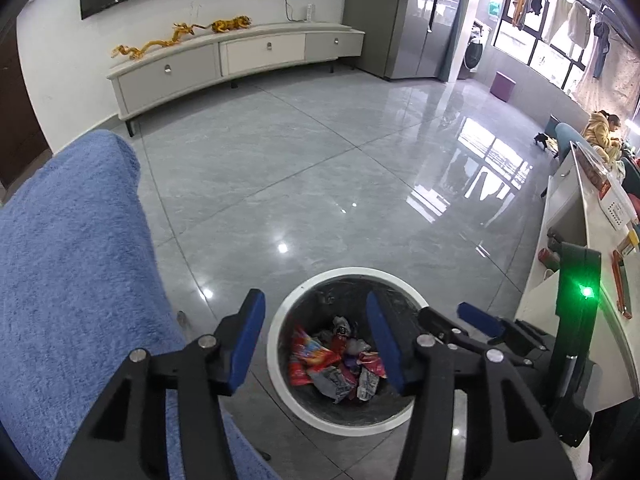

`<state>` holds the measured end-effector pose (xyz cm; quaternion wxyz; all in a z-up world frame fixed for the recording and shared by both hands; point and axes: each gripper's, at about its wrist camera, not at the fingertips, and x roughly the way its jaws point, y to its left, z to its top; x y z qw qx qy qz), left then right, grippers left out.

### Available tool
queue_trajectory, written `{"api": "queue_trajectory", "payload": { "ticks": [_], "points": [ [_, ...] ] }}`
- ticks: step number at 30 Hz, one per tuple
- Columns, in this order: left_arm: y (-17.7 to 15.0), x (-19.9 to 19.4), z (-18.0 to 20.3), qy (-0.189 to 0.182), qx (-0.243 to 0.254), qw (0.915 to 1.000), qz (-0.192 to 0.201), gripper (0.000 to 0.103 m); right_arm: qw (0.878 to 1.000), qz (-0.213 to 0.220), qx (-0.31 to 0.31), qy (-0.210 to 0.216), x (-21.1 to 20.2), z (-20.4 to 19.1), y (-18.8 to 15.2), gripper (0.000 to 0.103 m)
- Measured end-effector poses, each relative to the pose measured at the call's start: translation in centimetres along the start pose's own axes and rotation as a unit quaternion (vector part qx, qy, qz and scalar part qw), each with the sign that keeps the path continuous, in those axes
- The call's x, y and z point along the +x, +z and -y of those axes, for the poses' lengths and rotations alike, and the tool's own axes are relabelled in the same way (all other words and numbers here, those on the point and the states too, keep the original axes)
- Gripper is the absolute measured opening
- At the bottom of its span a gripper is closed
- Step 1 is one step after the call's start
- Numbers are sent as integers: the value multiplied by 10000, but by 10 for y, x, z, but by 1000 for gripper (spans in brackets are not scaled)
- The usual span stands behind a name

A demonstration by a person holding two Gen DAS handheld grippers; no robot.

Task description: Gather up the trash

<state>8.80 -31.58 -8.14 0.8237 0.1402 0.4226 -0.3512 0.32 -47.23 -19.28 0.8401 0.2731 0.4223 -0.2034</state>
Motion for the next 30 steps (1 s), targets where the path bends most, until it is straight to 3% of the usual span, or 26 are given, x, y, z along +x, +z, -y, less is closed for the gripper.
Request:
{"api": "queue_trajectory", "payload": {
  "ticks": [4, 14, 20, 30],
  "points": [
    [-7, -11, -5, 191, 3, 9997, 142, 51, 9992, 106, -303, -233, -6, -13, 0, 55],
    [-17, -33, -31, 12, -281, 9994, 222, 51, 9983, 198, -506, -212, -18, -32, -3, 58],
    [-24, -51, -47, 111, -426, 9982, 396, 52, 9970, 332, -639, -279, -32, -41, -1, 58],
    [-50, -89, -96, 833, -876, 9897, 762, 53, 9912, 508, -1220, -69, -55, -95, -7, 61]
  ]
}}
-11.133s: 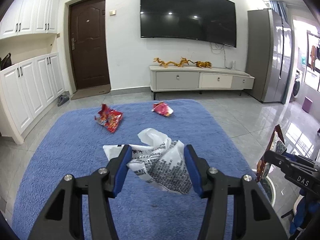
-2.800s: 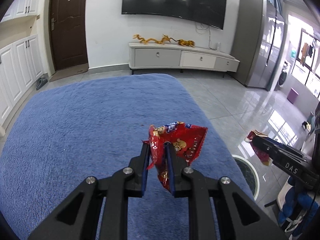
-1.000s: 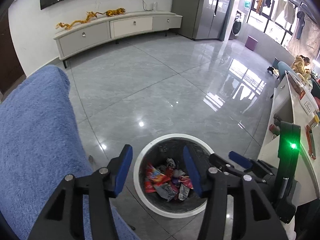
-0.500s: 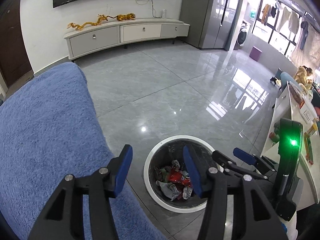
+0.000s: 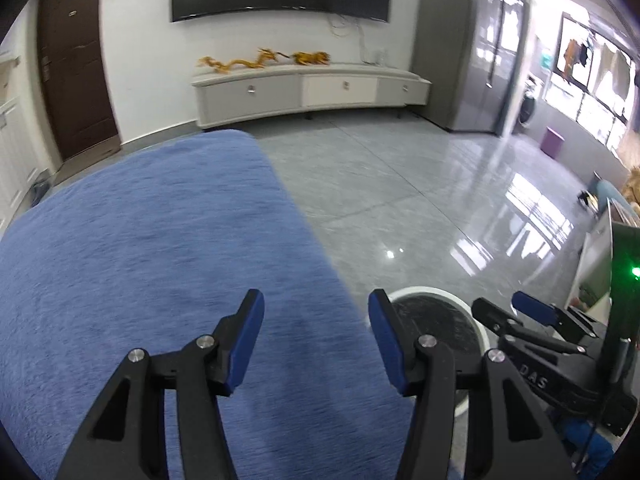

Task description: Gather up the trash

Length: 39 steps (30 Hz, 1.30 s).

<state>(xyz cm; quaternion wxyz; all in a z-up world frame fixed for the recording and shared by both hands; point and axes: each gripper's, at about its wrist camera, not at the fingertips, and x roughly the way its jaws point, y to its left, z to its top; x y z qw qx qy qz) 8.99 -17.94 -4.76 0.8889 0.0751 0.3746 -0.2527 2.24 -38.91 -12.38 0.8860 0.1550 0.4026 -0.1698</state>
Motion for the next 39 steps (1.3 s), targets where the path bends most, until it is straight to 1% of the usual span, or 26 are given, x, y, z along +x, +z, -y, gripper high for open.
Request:
{"api": "queue_trajectory", "payload": {
  "ticks": [3, 9, 13, 21, 22, 23, 25, 28, 31, 32, 33, 35, 39],
  "points": [
    [-4, -9, -23, 167, -199, 9996, 93, 53, 9997, 38, -218, 118, -6, -21, 0, 61],
    [-14, -22, -64, 490, -603, 9969, 141, 53, 9973, 177, -616, 348, -23, -62, -1, 62],
    [-20, -33, -80, 688, -694, 9950, 213, 53, 9947, 306, -874, 452, -35, -82, -5, 63],
    [-24, -67, -104, 1041, -765, 9899, 593, 53, 9902, 435, -1169, 631, -46, -112, -12, 64],
    [-25, -70, -106, 1064, -775, 9894, 608, 53, 9897, 450, -1195, 648, -47, -114, -13, 66],
    [-25, -72, -108, 1075, -797, 9891, 612, 53, 9894, 458, -1211, 659, -48, -116, -15, 73],
    [-26, -75, -111, 1092, -841, 9885, 623, 53, 9889, 499, -1218, 684, -51, -120, -17, 82],
    [-28, -79, -112, 1110, -858, 9880, 648, 53, 9885, 553, -1216, 713, -54, -122, -19, 83],
    [-29, -80, -110, 1136, -831, 9878, 661, 53, 9882, 607, -1229, 689, -56, -123, -19, 88],
    [-29, -80, -108, 1140, -810, 9880, 657, 58, 9881, 625, -1226, 682, -56, -124, -20, 90],
    [-30, -80, -107, 1133, -789, 9883, 644, 67, 9882, 644, -1215, 673, -57, -124, -21, 91],
    [-31, -81, -103, 1091, -780, 9887, 671, 73, 9886, 659, -1185, 651, -57, -123, -21, 94],
    [-30, -81, -96, 1163, -657, 9884, 727, 74, 9894, 709, -1135, 559, -54, -120, -20, 99]
  ]
}}
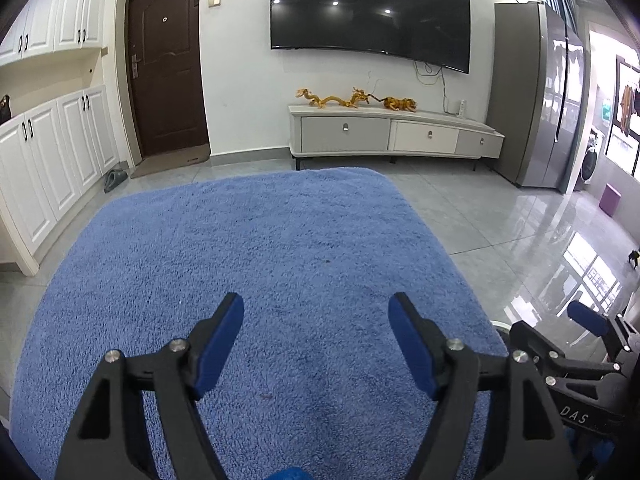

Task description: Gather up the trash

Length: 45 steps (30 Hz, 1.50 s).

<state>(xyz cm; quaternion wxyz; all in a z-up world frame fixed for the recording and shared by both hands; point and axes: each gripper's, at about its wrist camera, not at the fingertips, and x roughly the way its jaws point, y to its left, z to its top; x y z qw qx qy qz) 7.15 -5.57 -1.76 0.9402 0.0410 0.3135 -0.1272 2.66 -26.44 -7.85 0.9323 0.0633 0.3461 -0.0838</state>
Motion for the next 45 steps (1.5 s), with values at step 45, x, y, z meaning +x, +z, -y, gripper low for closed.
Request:
{"api": "queue_trajectory", "payload": {
  "ticks": [45],
  "points": [
    [-10, 2, 42, -166, 393, 9988, -220, 87, 9976, 33, 83, -690, -5, 32, -6, 100]
  ]
}}
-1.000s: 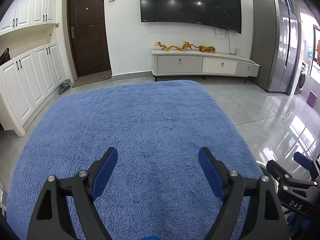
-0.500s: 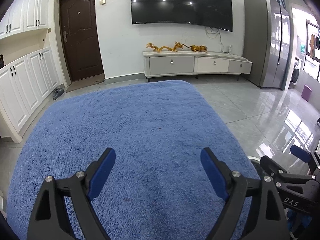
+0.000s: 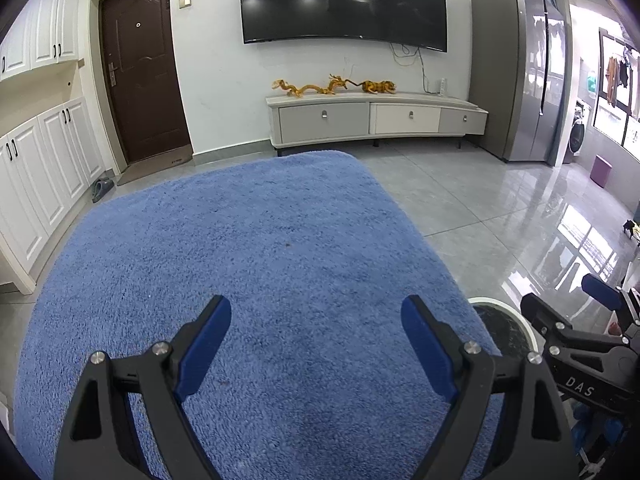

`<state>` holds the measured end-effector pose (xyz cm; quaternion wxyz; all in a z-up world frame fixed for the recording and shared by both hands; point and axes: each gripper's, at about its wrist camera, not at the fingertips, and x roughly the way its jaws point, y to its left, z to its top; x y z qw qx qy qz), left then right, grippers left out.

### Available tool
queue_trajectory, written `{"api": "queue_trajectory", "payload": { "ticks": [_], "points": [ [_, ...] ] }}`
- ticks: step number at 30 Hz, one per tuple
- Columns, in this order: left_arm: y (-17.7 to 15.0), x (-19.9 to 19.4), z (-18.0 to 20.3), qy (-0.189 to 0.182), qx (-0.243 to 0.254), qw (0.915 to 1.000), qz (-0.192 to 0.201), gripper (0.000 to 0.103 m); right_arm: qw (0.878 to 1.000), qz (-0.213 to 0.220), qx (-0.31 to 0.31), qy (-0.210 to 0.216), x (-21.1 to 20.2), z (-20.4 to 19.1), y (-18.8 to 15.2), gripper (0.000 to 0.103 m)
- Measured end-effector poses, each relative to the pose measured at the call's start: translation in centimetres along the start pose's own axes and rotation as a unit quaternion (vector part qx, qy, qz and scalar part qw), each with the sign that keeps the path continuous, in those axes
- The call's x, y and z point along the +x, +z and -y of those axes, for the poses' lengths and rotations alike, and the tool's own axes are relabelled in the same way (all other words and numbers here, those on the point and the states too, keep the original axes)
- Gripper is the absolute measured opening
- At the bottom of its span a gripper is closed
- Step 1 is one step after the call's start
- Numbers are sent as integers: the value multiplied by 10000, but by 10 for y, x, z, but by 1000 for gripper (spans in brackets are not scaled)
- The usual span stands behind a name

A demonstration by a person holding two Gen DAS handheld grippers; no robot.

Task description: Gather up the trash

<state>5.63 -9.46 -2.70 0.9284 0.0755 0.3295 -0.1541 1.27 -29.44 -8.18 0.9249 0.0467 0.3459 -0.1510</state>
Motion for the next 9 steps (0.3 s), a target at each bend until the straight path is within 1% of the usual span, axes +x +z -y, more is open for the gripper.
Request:
{"api": "queue_trajectory", "payload": {
  "ticks": [9],
  "points": [
    [1, -6, 8, -162, 26, 9998, -67, 87, 10000, 50, 58, -57, -5, 6, -2, 100]
  ]
}}
